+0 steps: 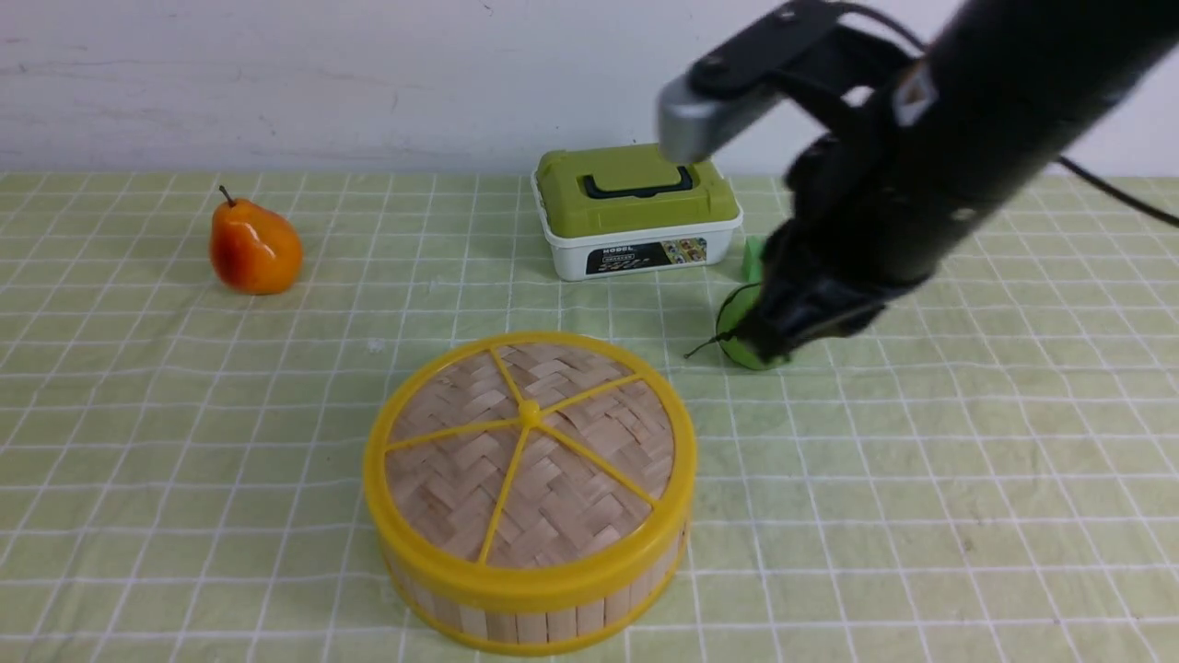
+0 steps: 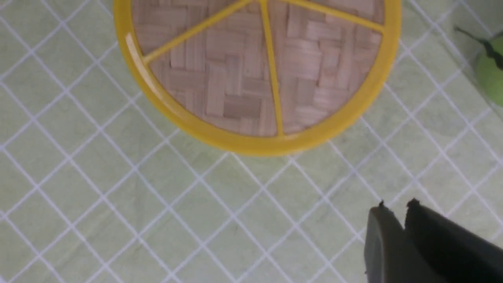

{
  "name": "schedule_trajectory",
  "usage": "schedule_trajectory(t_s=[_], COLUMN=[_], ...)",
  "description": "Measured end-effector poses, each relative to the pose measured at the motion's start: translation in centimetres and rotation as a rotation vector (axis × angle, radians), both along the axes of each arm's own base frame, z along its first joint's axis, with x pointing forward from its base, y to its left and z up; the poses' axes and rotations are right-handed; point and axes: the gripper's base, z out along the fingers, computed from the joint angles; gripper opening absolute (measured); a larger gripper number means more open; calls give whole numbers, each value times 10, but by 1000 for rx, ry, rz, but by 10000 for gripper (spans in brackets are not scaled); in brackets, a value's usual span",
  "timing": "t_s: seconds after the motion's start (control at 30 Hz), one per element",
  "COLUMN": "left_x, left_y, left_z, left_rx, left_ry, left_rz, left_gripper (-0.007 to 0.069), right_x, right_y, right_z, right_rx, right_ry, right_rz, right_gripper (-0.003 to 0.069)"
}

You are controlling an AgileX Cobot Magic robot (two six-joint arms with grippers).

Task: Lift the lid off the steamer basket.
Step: Use the right arm to lift the lid of the steamer

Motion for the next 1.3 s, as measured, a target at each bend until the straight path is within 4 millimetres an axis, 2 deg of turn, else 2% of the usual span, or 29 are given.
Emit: schedule_trajectory(t_s=[0.07, 0.2, 0.3, 0.4, 0.47, 0.63, 0.8, 0.87, 0.97, 1.03, 1.07, 1.2, 1.27, 1.3], left_x=[0, 0, 0, 0, 0, 0, 0, 0, 0, 0, 0, 0, 0, 0], left_y=[0, 0, 0, 0, 0, 0, 0, 0, 0, 0, 0, 0, 0, 0], left_z=[0, 0, 0, 0, 0, 0, 0, 0, 0, 0, 0, 0, 0, 0], left_rx=[0, 0, 0, 0, 0, 0, 0, 0, 0, 0, 0, 0, 0, 0], left_ry=[0, 0, 0, 0, 0, 0, 0, 0, 0, 0, 0, 0, 0, 0], left_rz=[0, 0, 0, 0, 0, 0, 0, 0, 0, 0, 0, 0, 0, 0], left_gripper=[239, 239, 239, 239, 239, 239, 239, 239, 239, 239, 239, 239, 239, 239], right_x=[11, 34, 46, 57, 63, 74, 79, 80, 80, 81, 81, 80, 78, 75], right_y=[19, 56, 75, 89, 96, 106, 111, 111, 111, 111, 111, 110, 108, 106], right_z=[-8, -31, -45, -64, -76, -100, -114, -115, -115, -115, -115, -111, -103, -92], right_rx=[9, 32, 39, 33, 32, 32, 39, 41, 40, 34, 33, 33, 31, 40], right_ry=[20, 61, 78, 89, 90, 93, 102, 99, 95, 89, 87, 86, 83, 70], right_rz=[19, 51, 66, 72, 72, 59, 54, 53, 52, 53, 53, 54, 57, 60], right_gripper=[112, 268, 370, 424, 433, 419, 343, 309, 198, 95, 70, 76, 76, 76])
